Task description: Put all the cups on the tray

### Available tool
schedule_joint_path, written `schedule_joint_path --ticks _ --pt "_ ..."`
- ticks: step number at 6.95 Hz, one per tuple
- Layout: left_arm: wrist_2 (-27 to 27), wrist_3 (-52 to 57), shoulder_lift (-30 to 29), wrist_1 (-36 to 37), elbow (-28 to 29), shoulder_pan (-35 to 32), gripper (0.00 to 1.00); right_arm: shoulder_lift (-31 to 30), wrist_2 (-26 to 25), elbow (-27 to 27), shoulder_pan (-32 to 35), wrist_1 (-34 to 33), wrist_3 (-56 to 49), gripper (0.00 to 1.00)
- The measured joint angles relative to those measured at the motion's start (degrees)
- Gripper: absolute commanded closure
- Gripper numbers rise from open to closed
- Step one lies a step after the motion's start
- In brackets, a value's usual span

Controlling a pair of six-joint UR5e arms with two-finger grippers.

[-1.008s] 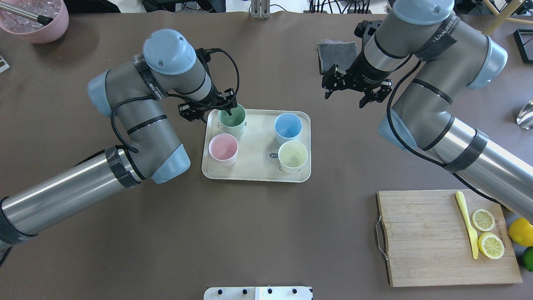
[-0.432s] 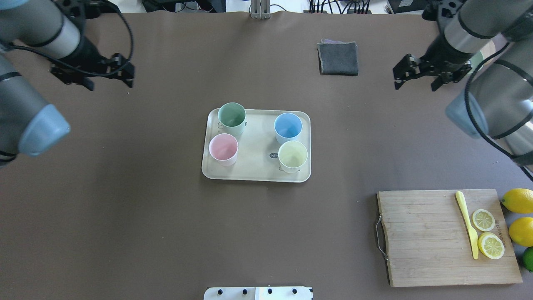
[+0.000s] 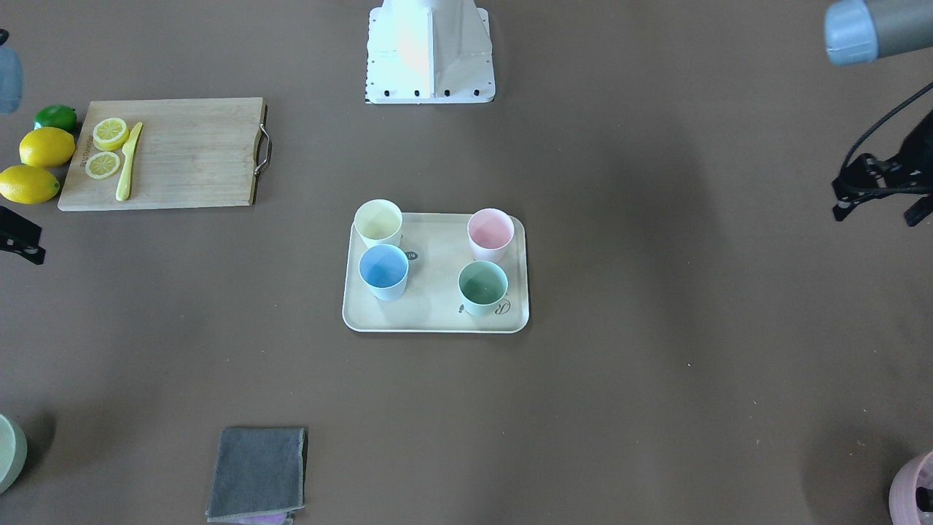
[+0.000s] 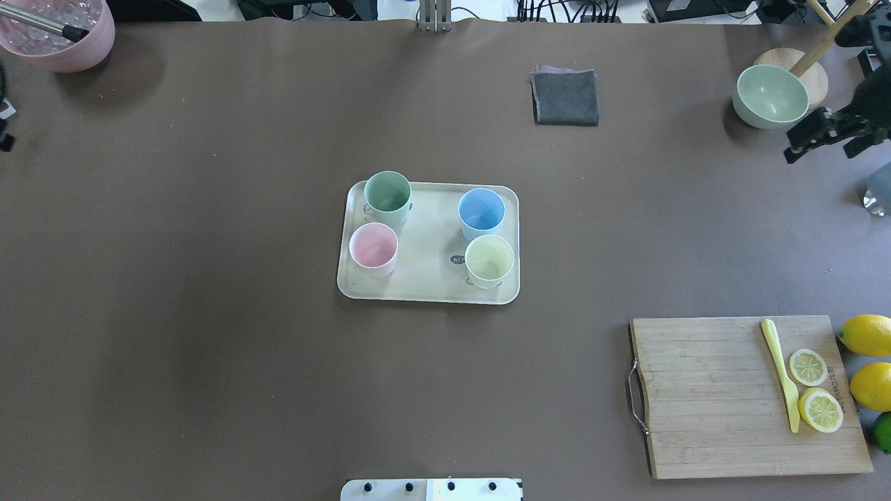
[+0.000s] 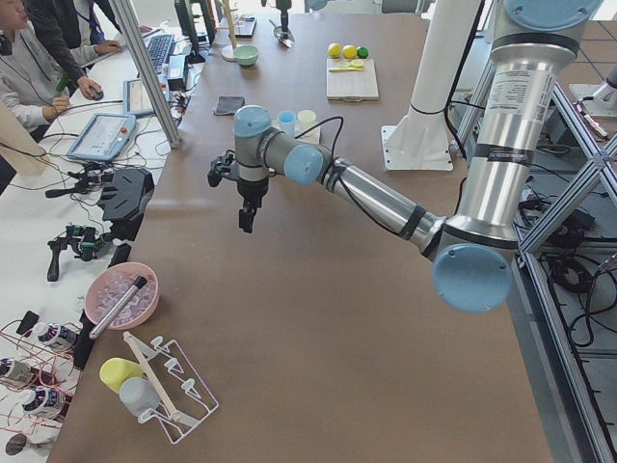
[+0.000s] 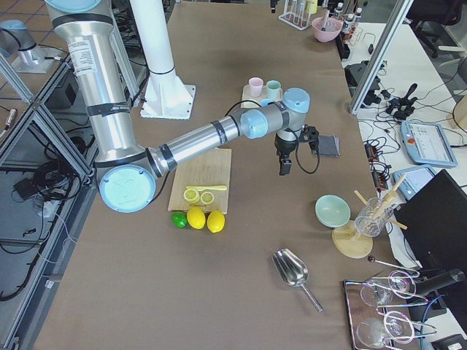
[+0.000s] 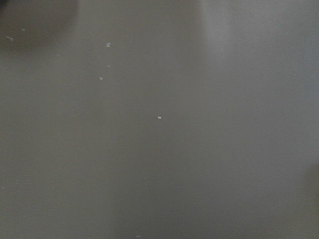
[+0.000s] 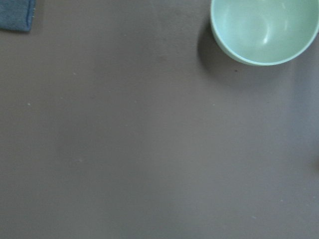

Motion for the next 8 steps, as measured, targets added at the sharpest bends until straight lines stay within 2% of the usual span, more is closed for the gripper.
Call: schedule_joint_path --ticks 1,3,6,8 --pt "-0.79 7.06 3.21 -0.13 1.31 -4.67 0.02 -2.93 1.14 -0.11 3.31 -0.06 -5.46 0.00" --pt "-3.37 13.48 8.00 -0.33 2.53 -9.67 0.02 -6.86 1.61 -0.16 7.48 0.03 -11.76 0.00" --pt "-10.62 14.68 11.49 -2.54 3.04 -12.39 0.02 -10.35 1.85 -0.21 12.29 -0.07 -18.67 0.00" --pt "-11.70 14.49 11.86 -3.71 3.75 -12.59 0.02 -11.40 1.59 -0.30 13.99 -0.03 -19.67 0.00"
